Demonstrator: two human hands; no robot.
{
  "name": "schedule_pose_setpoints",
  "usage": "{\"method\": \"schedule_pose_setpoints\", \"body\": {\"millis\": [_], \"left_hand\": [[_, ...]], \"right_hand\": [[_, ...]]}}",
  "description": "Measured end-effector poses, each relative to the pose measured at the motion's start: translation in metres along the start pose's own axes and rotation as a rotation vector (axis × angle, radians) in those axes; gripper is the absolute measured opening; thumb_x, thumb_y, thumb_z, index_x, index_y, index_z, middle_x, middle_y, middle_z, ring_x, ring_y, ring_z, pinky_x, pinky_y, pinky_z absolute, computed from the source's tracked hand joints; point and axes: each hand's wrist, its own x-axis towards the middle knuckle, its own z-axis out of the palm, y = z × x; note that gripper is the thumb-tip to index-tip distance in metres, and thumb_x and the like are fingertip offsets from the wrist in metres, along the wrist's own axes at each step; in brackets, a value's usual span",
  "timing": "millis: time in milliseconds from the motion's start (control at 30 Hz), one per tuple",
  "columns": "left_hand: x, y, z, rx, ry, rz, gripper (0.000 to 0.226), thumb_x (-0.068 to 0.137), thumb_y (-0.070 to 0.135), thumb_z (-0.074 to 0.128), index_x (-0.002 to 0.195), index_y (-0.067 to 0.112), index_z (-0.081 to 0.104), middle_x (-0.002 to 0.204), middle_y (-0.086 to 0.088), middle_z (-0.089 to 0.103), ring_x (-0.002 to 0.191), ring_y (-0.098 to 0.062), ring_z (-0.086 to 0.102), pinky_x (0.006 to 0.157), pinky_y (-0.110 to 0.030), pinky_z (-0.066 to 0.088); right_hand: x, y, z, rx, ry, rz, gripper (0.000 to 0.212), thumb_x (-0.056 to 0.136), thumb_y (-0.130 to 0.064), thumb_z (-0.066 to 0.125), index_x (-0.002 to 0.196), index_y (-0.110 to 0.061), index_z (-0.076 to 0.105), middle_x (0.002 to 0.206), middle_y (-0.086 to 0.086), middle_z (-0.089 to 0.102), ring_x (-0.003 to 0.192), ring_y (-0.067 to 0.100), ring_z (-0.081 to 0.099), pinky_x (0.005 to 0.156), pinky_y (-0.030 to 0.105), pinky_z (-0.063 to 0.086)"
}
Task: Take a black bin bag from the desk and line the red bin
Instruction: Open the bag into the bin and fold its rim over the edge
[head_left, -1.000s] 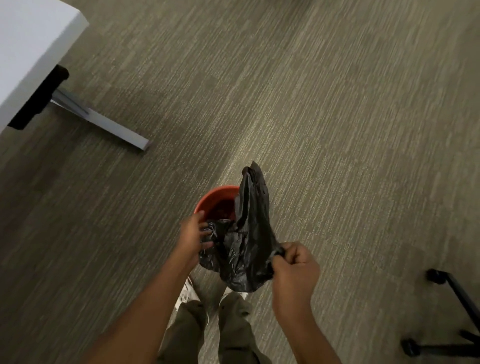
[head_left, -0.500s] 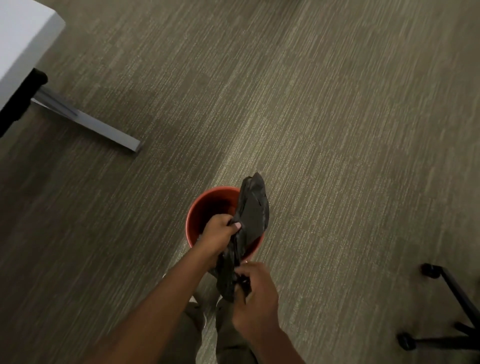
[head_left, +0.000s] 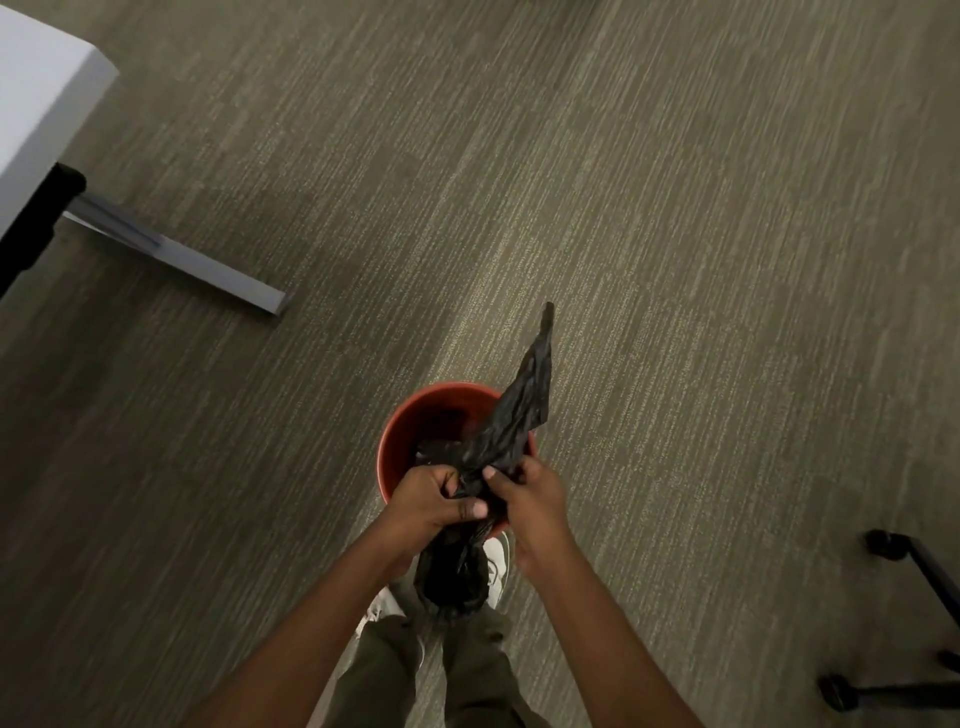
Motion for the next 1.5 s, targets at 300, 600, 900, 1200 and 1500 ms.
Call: {"method": "schedule_pose_setpoints", "body": {"millis": [300,600,900,1200,1500], "left_hand": [[-0.012,-0.01,-0.018,0.011,0.661,0.165,0.022,0.091,0.018,0.057,0.072,0.012,0.067,0.064,-0.006,0.064,0.054,-0.006,0.059,0.052,-0.021,0.048],[0.007,-0.039,-0.055,-0.023,0.923,0.163,0.027,0.095,0.024,0.05,0.091,0.002,0.066,0.075,-0.008,0.063,0.071,-0.017,0.057,0.066,-0.029,0.047],[0.05,-0.071,-0.066,-0.024,0.877,0.111,0.021,0.098,0.016,0.041,0.089,0.008,0.058,0.074,-0.006,0.055,0.068,-0.02,0.052,0.059,-0.03,0.044],[0.103,-0.101,-0.059,-0.212,0.61,0.096,0.022,0.097,0.012,0.043,0.08,0.008,0.057,0.077,-0.011,0.058,0.073,-0.02,0.054,0.065,-0.033,0.045],[0.129,-0.092,-0.079,0.232,0.43,0.182,0.026,0.092,0.013,0.048,0.07,0.025,0.054,0.065,0.002,0.053,0.065,-0.013,0.049,0.067,-0.032,0.039]], "right_hand": [[-0.004,0.02,-0.025,0.034,0.189,-0.027,0.041,0.077,-0.008,0.076,0.055,-0.015,0.041,0.051,-0.002,0.045,0.051,0.013,0.045,0.054,0.032,0.043],[0.013,0.062,-0.057,-0.023,0.543,0.166,0.007,0.07,-0.008,0.065,0.073,-0.004,0.059,0.075,0.018,0.066,0.067,0.031,0.064,0.067,0.049,0.057],[0.057,0.145,-0.076,-0.075,0.733,0.355,0.042,0.072,-0.017,0.055,0.104,0.01,0.058,0.097,0.031,0.066,0.079,0.041,0.063,0.073,0.05,0.055],[0.093,0.099,0.0,-1.03,0.455,-0.486,0.096,0.061,-0.036,0.084,0.141,-0.014,0.036,0.148,0.022,0.03,0.137,0.04,0.027,0.106,0.056,0.029],[0.18,0.084,0.014,-1.52,-0.139,-0.593,0.018,0.086,-0.019,0.048,0.098,-0.015,0.06,0.097,0.008,0.07,0.096,0.032,0.064,0.081,0.04,0.045]]}}
